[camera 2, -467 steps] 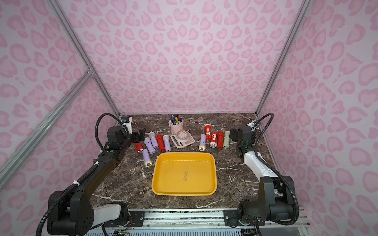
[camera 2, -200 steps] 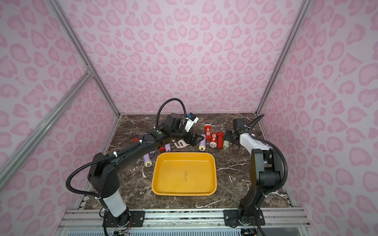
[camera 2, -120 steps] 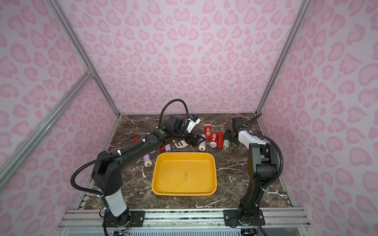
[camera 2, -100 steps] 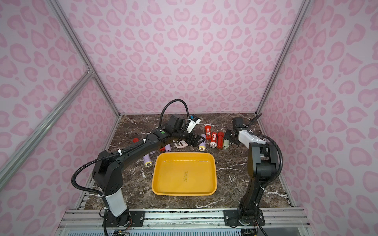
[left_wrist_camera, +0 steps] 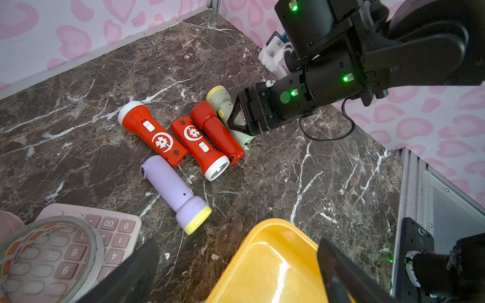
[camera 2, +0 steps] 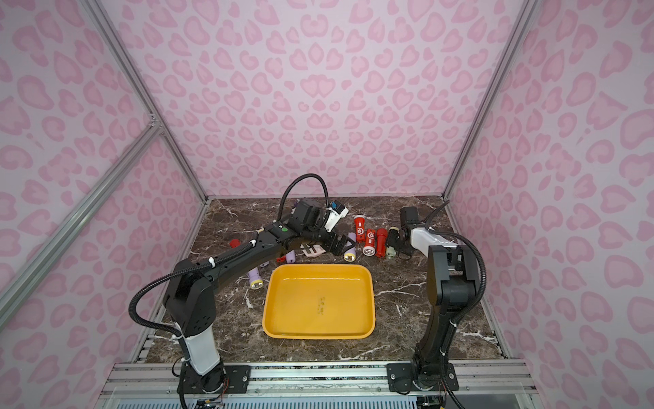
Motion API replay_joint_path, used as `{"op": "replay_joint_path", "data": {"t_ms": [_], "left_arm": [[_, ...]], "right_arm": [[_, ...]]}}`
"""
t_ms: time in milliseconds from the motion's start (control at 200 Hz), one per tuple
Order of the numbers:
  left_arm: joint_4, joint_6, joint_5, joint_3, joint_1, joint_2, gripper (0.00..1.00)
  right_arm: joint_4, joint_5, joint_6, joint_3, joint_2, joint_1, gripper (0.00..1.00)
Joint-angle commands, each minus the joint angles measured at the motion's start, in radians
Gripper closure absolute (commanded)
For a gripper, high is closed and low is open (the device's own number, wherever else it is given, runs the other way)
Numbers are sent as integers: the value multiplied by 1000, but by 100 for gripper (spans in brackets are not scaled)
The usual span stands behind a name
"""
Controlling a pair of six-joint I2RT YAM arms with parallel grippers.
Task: Put the flashlights into the storage boxes
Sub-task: Pick up the flashlight from the center of the board.
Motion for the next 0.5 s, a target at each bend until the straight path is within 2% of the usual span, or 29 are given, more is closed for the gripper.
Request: {"op": "replay_joint_path", "data": {"t_ms": [0,190,495], "left_arm": [[3,-2,1,15,0,10,4],[-9,-6,-11,8,-8,19,4],[-12,-12,-26,-18,-15,10,4]], "right_arm": [[-20,7,-1,23,24,1,33],[-34,9,11,45,55,1,38],[-55,12,18,44,67,5,53]]}}
